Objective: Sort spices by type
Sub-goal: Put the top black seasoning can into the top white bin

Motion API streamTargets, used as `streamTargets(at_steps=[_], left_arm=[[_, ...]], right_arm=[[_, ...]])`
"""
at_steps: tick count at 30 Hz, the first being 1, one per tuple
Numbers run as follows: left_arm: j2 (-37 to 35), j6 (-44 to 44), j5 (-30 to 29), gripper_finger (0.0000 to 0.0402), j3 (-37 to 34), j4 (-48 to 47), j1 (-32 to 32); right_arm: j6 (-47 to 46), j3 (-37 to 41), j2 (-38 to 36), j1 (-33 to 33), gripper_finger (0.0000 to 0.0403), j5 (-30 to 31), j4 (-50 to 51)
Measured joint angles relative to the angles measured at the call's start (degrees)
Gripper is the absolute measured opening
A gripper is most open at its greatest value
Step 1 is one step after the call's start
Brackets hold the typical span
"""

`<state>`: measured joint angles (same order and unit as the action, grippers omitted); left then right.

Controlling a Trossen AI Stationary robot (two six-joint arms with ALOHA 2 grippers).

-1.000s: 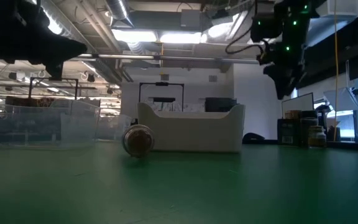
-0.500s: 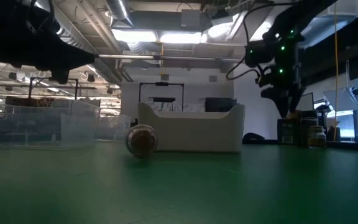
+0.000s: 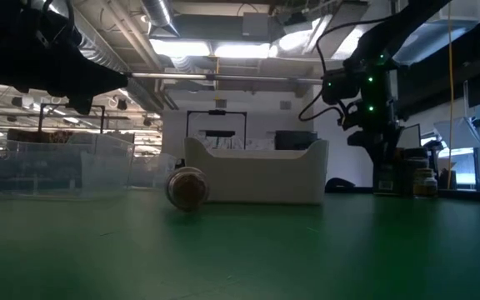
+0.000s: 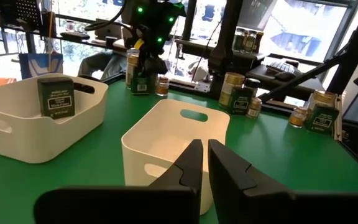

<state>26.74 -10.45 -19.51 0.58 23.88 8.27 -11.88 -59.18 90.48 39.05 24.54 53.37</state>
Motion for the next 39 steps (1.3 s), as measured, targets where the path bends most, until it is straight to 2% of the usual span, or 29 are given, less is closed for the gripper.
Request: streamTargets(at_steps=[9,14,23,30,39], left_arm=[[-0.02,0.34,0.00,0.0015,0.00,0.00,0.00],[-0.02,0.35,-0.02,0.0015,0.00,0.00,-0.12],[-0.07,1.51,-0.22,0.0015,0.00,1.48,-0.12],[-0.06,1.49,-0.24,0.0015,0.00,1.57,-0.12],[0.00,0.38,-0.26,0.0015,0.00,0.55,-0.11]], right_arm=[[0.59,-0.04,-0.07,-0.56,0.0238,-1.84,-0.42],[1.38,-0.83,0.13,-2.91,0.0238,-2.40,-0.73],[3.65,-4.04,0.24,-7.82,0.0238,-8.68,-3.11],[6.84,-7.59,-0.11,-10.37,0.0238,-8.31,-0.78],[10.91,-9.31,-3.13,-7.18,0.0238,-7.91,3.74]])
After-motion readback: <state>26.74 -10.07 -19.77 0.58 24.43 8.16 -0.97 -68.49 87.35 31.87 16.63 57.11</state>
